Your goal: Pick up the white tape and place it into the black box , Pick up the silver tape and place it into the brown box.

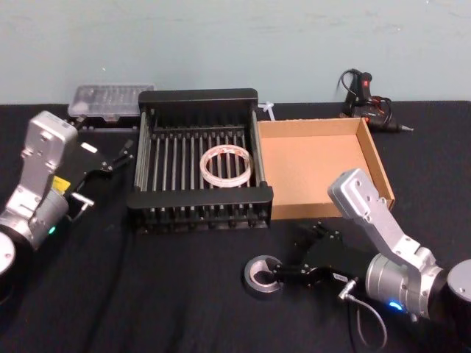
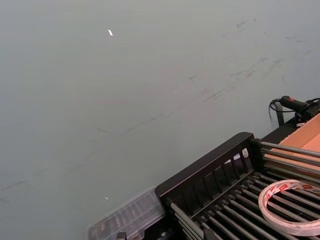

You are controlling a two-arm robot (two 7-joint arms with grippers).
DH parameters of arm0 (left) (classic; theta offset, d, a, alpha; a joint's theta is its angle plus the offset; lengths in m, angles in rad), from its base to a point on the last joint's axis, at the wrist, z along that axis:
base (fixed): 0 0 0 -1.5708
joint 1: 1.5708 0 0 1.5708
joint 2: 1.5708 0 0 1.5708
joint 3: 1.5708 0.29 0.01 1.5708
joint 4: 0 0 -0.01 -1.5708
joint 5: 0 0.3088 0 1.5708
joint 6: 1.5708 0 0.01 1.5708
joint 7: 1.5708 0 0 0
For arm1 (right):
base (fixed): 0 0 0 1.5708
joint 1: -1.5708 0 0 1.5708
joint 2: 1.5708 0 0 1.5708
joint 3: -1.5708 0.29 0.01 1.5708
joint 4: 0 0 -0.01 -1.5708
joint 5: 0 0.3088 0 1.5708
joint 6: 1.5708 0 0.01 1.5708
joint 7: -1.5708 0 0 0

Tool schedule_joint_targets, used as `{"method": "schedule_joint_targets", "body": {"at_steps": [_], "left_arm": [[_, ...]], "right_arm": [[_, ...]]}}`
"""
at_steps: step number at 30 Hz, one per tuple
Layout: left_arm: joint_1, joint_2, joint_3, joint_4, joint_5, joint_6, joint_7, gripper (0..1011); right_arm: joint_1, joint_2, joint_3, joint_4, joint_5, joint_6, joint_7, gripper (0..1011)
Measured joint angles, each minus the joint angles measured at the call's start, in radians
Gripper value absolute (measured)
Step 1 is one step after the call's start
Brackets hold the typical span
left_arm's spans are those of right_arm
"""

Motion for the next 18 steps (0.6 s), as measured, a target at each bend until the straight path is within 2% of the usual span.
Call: {"method": "schedule_joint_targets", "body": {"at_steps": [18], "left_arm": [[0.0, 0.0, 0.0, 0.0, 0.0, 0.0, 0.0, 1001]], "right_arm": [[0.009, -0.023, -0.016, 0.023, -0.041, 0.009, 0.017, 1000]]}}
